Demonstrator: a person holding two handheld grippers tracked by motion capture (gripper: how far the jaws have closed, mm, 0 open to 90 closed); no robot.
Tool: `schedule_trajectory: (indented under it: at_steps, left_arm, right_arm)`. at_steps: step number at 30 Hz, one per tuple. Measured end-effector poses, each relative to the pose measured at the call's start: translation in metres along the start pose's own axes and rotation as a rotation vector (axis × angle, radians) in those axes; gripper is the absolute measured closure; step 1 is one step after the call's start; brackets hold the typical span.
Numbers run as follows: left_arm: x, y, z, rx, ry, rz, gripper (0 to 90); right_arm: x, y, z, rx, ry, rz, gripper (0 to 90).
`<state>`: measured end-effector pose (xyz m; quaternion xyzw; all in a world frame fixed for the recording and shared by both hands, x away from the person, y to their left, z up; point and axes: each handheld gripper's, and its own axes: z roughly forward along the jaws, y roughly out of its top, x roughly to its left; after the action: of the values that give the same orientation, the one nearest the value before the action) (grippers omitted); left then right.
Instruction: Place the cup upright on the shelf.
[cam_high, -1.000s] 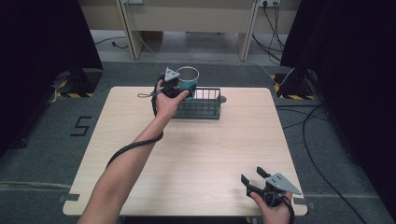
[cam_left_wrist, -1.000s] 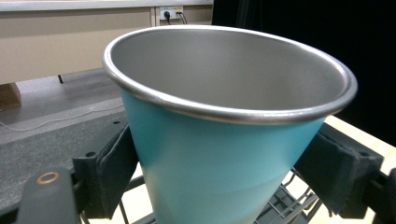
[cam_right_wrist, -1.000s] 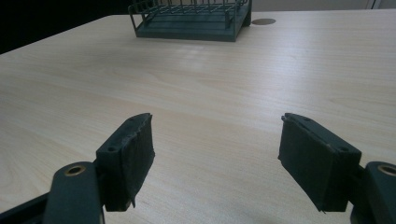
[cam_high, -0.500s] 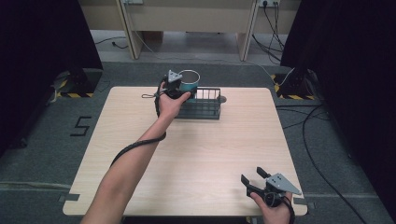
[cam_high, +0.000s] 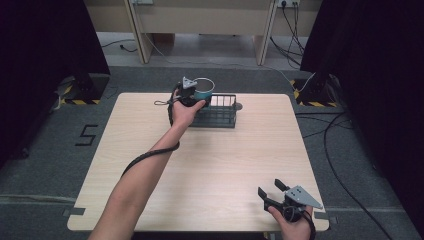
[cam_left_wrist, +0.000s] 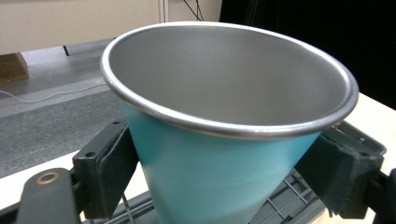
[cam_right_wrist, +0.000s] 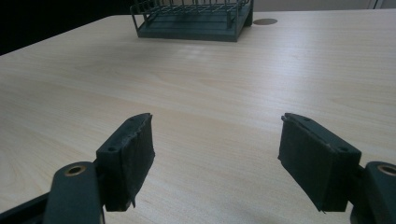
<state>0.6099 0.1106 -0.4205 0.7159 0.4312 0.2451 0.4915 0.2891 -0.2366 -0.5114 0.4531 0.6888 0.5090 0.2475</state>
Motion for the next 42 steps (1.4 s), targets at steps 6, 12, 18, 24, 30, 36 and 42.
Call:
schedule_trajectory:
  at_steps: [6,12,18,24,30,36,42]
  left_arm:
    - [-0.002,-0.001,0.003,0.009,-0.006,-0.001,16.1]
    - [-0.003,-0.003,0.006,0.034,-0.006,0.011,15.9]
    - [-0.007,-0.001,0.009,0.056,-0.020,0.015,15.7]
    - [-0.007,-0.005,0.013,0.080,-0.022,0.010,15.5]
    - [-0.005,-0.004,0.012,0.089,-0.024,0.003,15.5]
    - [-0.002,-0.004,0.010,0.124,-0.015,0.010,15.8]
    - [0.000,-0.003,0.007,0.137,-0.019,0.005,15.4]
  right_arm:
    - [0.000,0.000,0.000,0.000,-0.001,0.000,26.8]
    - [0.000,0.000,0.000,0.000,0.000,0.000,26.8]
    - [0.000,0.000,0.000,0.001,0.000,0.000,26.8]
    - [0.000,0.000,0.000,-0.001,0.001,0.001,26.8]
    - [0.000,0.000,0.000,0.001,0.001,-0.001,26.8]
    - [0.001,0.000,0.000,0.003,0.003,-0.005,26.8]
    - [0.001,0.000,0.000,0.005,0.002,-0.008,26.8]
